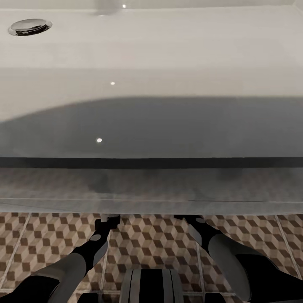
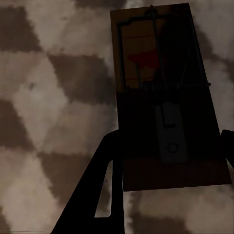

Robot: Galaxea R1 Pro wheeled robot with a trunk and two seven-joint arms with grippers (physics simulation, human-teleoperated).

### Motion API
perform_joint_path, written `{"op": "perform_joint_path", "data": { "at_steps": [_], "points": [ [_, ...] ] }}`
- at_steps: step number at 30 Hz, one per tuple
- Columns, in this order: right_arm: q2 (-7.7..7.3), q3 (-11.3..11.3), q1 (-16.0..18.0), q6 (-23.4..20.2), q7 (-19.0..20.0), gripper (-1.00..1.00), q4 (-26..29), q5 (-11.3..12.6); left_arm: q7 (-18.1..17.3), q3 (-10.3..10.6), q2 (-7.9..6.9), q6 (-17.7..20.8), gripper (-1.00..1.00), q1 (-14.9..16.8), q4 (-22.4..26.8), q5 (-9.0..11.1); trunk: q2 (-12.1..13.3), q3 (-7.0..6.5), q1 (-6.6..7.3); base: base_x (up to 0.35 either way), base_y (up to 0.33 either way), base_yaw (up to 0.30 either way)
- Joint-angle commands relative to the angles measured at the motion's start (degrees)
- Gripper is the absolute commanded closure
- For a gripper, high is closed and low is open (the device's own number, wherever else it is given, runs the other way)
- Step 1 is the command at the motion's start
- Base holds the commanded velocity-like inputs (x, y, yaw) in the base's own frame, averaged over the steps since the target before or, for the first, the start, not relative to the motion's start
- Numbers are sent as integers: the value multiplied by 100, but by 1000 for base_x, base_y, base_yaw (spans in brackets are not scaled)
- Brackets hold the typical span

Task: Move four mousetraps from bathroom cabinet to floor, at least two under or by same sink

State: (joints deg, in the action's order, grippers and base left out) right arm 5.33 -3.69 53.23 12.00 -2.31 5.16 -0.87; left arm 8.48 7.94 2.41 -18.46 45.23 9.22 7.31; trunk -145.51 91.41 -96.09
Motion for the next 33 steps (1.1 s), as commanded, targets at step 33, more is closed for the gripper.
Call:
{"op": "perform_joint_path", "data": {
  "at_steps": [33],
  "points": [
    [3,-35,3,31,-6,-100,-6,-9,22,59,14,133,100,3,-17,52,-1,3,1,0,0,0]
  ]
}}
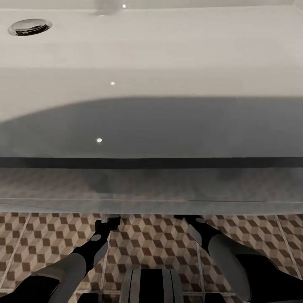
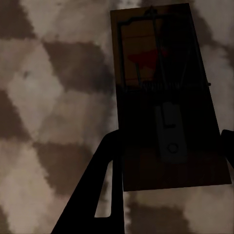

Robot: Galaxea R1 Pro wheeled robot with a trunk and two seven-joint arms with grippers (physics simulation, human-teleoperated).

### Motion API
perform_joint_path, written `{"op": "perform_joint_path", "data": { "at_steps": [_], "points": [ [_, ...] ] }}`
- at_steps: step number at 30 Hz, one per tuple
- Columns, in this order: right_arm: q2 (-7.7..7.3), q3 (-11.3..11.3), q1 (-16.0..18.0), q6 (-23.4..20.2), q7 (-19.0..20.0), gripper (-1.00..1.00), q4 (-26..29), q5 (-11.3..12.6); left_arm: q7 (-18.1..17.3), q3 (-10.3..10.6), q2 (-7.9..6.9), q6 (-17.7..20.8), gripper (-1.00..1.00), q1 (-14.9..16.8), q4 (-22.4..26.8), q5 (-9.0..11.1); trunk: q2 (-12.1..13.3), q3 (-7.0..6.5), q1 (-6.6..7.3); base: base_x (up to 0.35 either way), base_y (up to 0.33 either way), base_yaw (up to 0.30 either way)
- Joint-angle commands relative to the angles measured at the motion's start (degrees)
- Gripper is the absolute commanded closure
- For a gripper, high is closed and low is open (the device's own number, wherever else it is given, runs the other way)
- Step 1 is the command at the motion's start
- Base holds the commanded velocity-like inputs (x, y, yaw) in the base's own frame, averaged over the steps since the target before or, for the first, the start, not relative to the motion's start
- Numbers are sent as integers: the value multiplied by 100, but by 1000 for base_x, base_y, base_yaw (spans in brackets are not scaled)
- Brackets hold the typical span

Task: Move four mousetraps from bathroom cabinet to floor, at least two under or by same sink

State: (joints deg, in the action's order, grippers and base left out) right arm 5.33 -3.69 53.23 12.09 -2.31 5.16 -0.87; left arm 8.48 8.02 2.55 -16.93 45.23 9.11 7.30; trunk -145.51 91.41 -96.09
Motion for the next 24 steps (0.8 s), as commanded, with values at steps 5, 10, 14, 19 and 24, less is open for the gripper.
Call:
{"op": "perform_joint_path", "data": {
  "at_steps": [5,10,14,19,24],
  "points": [
    [3,-35,3,22,-6,-100,-6,-9,22,50,-1,-13,100,2,0,48,-1,3,1,0,0,0],
    [3,-35,3,22,-6,-100,-6,-9,22,50,-1,-12,100,3,2,45,-1,3,1,0,0,0],
    [3,-35,3,22,-6,-100,-6,-9,22,50,-1,-12,100,3,2,44,-1,3,1,0,0,0],
    [3,-35,3,22,-6,-100,-6,-9,22,50,-1,-12,100,3,3,43,-1,3,1,0,0,0],
    [3,-35,3,22,-6,-100,-6,-9,22,50,-1,-12,100,3,3,43,-1,3,1,0,0,0]
  ]
}}
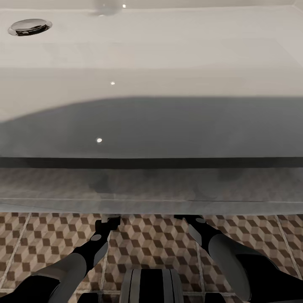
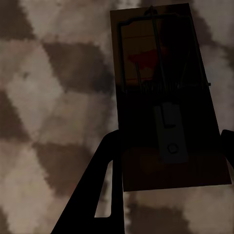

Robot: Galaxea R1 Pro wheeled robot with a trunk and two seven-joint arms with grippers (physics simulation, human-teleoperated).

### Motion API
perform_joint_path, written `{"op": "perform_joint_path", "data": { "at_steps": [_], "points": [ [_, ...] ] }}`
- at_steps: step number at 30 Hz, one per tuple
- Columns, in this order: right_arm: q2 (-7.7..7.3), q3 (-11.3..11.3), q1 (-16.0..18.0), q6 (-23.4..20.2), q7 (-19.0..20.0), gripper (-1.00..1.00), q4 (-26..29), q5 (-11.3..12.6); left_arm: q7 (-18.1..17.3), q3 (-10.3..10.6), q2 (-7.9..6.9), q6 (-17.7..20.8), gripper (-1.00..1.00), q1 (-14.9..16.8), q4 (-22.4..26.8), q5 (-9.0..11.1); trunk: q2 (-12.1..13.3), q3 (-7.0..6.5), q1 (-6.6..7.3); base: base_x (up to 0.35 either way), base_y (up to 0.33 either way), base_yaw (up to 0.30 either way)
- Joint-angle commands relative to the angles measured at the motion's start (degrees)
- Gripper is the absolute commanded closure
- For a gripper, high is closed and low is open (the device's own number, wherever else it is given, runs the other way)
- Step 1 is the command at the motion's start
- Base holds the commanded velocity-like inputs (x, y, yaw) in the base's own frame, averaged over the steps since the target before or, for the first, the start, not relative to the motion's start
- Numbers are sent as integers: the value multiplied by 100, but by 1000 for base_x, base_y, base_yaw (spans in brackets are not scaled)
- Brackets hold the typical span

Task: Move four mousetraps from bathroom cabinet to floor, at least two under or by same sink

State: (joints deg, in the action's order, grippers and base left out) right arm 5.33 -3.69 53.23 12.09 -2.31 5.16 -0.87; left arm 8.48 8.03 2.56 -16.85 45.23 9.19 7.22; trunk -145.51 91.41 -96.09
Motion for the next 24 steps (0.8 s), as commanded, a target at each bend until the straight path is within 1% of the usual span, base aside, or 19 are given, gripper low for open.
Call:
{"op": "perform_joint_path", "data": {
  "at_steps": [1,8,9,24],
  "points": [
    [3,-35,3,22,-6,-100,-6,-9,22,50,-1,-20,100,3,-5,52,-1,3,1,0,0,0],
    [3,-35,3,22,-6,-100,-6,-9,22,50,-1,-26,100,3,-5,52,-1,3,1,0,0,0],
    [3,-35,3,22,-6,-100,-6,-9,22,50,-1,-26,-100,3,-5,52,-1,3,1,0,0,0],
    [3,-35,3,22,-6,-100,-6,-9,22,50,-1,-29,-100,3,-5,52,-1,3,1,0,0,0]
  ]
}}
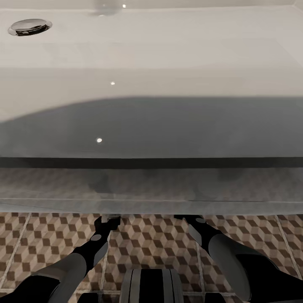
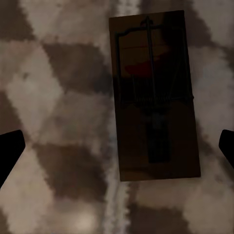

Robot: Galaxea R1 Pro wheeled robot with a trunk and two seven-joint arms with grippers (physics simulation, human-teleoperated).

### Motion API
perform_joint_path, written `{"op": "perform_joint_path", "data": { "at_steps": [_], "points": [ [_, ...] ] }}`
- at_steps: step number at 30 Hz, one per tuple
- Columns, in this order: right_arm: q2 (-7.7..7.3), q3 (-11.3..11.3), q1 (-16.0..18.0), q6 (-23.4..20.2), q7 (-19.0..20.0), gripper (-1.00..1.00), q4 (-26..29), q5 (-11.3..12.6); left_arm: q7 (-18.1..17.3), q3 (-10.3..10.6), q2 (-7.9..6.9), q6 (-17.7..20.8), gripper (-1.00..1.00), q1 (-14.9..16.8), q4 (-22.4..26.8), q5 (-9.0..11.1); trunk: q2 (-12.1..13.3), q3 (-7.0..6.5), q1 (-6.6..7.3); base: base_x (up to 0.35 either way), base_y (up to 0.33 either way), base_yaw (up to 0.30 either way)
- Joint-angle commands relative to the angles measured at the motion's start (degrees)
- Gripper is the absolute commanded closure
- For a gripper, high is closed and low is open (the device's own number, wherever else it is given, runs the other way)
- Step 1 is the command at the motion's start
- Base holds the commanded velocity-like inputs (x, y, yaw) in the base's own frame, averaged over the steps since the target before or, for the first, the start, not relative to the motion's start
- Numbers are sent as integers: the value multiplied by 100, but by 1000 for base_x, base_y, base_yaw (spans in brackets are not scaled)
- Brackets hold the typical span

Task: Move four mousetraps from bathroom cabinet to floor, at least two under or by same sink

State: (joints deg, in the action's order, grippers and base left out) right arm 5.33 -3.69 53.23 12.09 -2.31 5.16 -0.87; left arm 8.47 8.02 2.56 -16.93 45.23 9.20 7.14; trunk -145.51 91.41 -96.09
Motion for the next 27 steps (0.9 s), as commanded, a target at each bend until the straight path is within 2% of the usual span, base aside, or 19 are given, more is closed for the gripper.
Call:
{"op": "perform_joint_path", "data": {
  "at_steps": [1,27],
  "points": [
    [3,-35,3,22,-6,-100,-6,-9,23,51,-1,-21,-100,3,-6,59,-1,3,1,0,0,0],
    [3,-35,3,27,-6,-100,-6,-9,23,55,-1,-83,-100,3,-6,45,-1,3,1,0,0,0]
  ]
}}
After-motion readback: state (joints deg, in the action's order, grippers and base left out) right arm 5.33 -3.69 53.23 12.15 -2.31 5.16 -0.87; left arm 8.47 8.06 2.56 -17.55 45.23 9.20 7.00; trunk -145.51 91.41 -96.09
